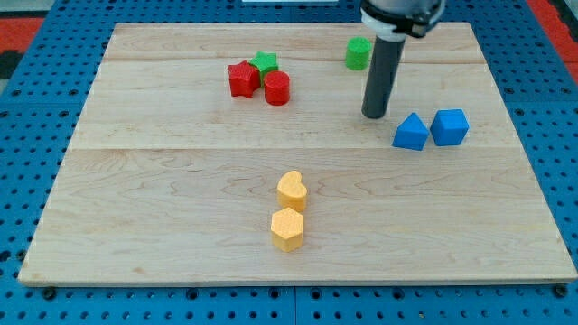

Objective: Place the green circle above the green star

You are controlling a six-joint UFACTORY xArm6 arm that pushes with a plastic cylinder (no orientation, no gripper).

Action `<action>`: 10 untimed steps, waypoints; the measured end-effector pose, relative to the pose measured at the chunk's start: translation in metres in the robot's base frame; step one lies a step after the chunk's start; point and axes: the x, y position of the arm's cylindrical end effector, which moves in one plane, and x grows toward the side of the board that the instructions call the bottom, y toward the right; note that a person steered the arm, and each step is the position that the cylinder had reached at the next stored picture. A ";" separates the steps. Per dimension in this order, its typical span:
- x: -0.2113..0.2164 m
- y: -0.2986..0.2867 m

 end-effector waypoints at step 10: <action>-0.159 -0.081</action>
